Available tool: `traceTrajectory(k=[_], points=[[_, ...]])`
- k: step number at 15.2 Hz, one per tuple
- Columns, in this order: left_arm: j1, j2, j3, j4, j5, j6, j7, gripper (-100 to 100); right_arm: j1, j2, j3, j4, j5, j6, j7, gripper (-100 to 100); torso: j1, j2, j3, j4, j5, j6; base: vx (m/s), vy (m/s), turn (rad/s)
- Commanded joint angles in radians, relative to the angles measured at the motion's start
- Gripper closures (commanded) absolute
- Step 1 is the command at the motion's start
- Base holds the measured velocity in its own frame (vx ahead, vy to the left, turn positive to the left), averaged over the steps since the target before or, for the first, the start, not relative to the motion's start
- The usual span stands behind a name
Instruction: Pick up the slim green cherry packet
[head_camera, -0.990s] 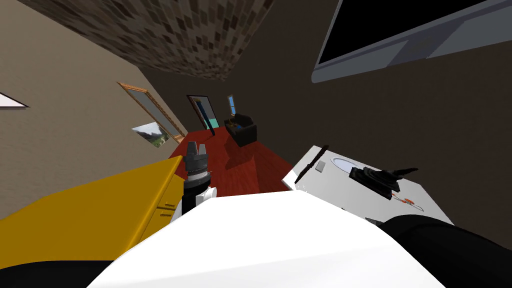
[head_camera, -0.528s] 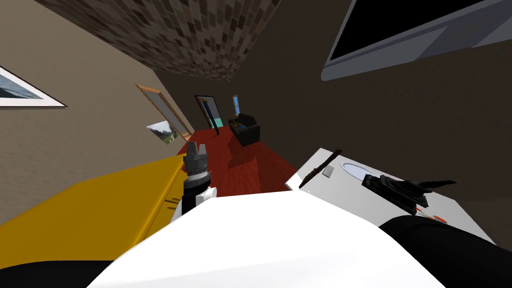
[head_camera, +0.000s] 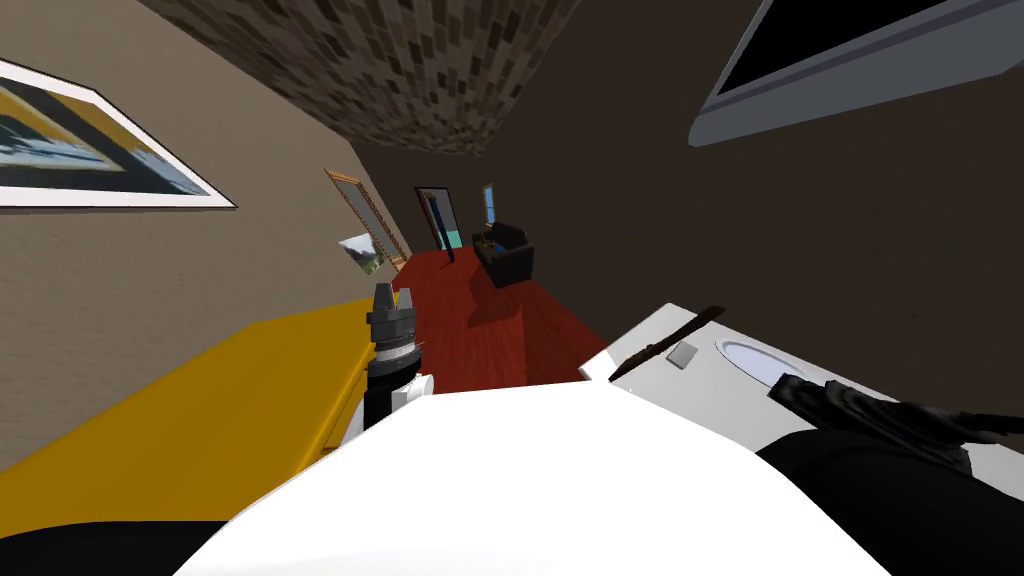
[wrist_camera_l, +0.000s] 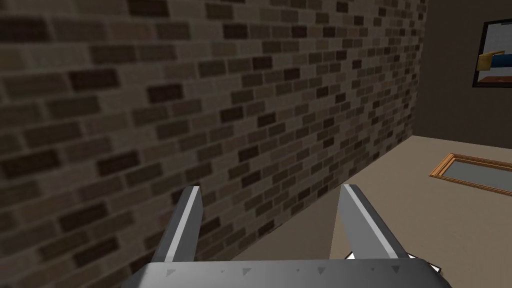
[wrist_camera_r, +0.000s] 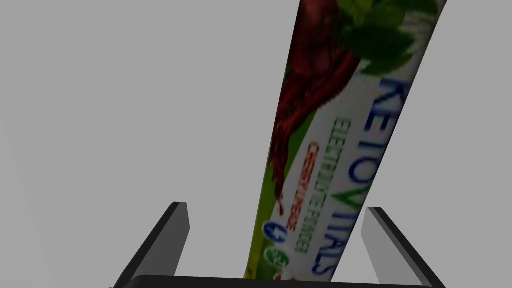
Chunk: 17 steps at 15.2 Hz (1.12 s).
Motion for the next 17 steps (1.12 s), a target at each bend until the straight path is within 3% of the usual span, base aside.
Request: traceTrajectory(k=[1, 4, 9, 13, 15, 16, 17], points=[[0.000, 0.000, 0.000, 0.000, 0.000, 0.000, 0.000, 0, -0.023, 0.008, 0.014, 0.035, -0.002, -0.008, -0.025, -100, 0.000, 0.000, 0.000, 0.000, 0.000, 0.000, -0.245, 0.018, 0.274], [0.000, 0.000, 0.000, 0.000, 0.000, 0.000, 0.000, 0, -0.071, 0.029, 0.043, 0.106, -0.007, -0.026, -0.072, -100, -0.003, 0.001, 0.001, 0.001, -0.001, 0.001, -0.188, 0.032, 0.288], [0.000, 0.000, 0.000, 0.000, 0.000, 0.000, 0.000, 0, -0.118, 0.049, 0.072, 0.180, -0.013, -0.044, -0.119, -100, -0.006, 0.001, 0.001, 0.001, -0.002, 0.000, -0.177, 0.035, 0.288], [0.000, 0.000, 0.000, 0.000, 0.000, 0.000, 0.000, 0, -0.189, 0.080, 0.116, 0.286, -0.021, -0.070, -0.189, -100, -0.005, 0.002, 0.002, 0.001, -0.002, 0.000, -0.205, 0.073, 0.380], [0.000, 0.000, 0.000, 0.000, 0.000, 0.000, 0.000, 0, -0.181, 0.077, 0.109, 0.275, -0.020, -0.067, -0.177, -100, -0.005, 0.002, 0.002, 0.001, -0.002, 0.001, -0.136, 0.062, 0.147], [0.000, 0.000, 0.000, 0.000, 0.000, 0.000, 0.000, 0, -0.184, 0.078, 0.111, 0.280, -0.020, -0.069, -0.180, 100, -0.007, -0.001, 0.000, 0.001, -0.002, 0.001, -0.036, 0.017, -0.004], [0.001, 0.000, 0.000, 0.000, 0.000, 0.000, 0.000, 0, -0.184, 0.078, 0.111, 0.279, -0.020, -0.070, -0.181, 100, -0.009, -0.005, -0.002, 0.000, -0.003, 0.001, -0.018, 0.009, -0.006]])
